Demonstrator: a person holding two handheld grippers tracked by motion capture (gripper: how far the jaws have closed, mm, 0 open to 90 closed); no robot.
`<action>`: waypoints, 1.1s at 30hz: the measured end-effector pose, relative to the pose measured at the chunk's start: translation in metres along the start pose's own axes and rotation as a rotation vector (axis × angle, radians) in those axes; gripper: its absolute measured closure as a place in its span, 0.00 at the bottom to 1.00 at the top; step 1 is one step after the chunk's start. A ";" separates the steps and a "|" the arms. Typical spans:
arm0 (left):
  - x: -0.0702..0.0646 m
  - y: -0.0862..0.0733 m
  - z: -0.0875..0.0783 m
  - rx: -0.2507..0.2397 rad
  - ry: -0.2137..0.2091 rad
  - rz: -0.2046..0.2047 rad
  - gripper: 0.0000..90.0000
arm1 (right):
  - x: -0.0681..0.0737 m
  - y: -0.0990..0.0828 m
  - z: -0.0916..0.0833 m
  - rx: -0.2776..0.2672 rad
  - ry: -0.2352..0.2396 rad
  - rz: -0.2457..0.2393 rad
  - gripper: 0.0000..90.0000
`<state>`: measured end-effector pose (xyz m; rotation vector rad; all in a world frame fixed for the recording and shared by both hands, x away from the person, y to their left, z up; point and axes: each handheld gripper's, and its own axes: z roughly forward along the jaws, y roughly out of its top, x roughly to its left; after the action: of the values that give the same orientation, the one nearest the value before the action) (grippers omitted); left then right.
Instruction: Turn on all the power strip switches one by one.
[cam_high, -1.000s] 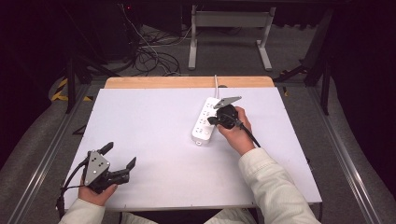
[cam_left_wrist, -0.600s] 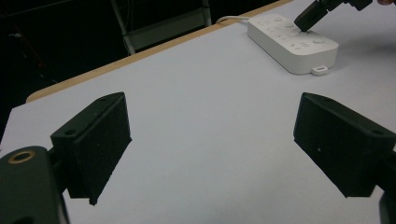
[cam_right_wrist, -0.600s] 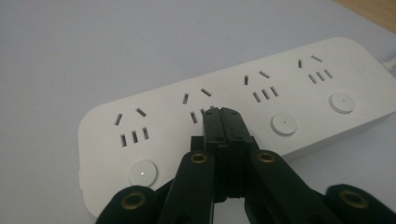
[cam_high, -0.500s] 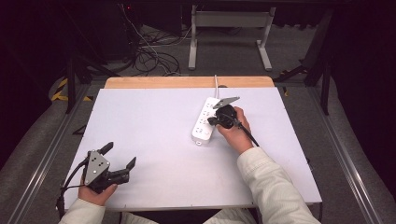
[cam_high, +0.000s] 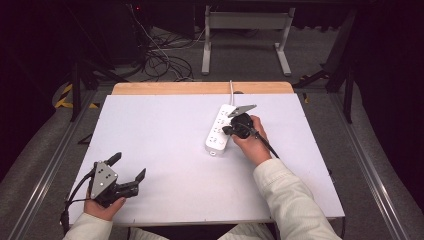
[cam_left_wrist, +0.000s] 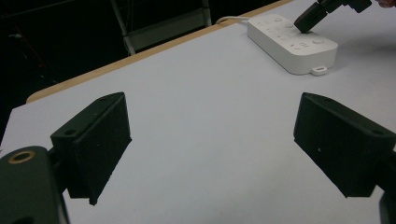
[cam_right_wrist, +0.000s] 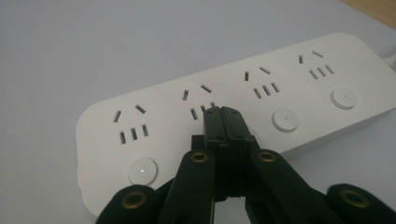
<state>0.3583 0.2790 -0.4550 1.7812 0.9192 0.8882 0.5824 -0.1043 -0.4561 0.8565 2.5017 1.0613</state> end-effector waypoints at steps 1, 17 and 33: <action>0.000 0.000 0.000 0.000 0.000 0.000 0.13 | 0.001 0.000 0.000 0.001 0.000 -0.002 1.00; -0.001 0.000 0.000 0.001 -0.005 0.004 0.13 | 0.006 -0.002 0.001 -0.005 -0.040 0.012 1.00; -0.001 0.000 0.000 -0.002 -0.002 0.006 0.13 | 0.008 0.002 0.002 0.028 -0.053 0.033 1.00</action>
<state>0.3579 0.2777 -0.4548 1.7836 0.9118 0.8911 0.5781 -0.0976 -0.4561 0.9251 2.4719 1.0029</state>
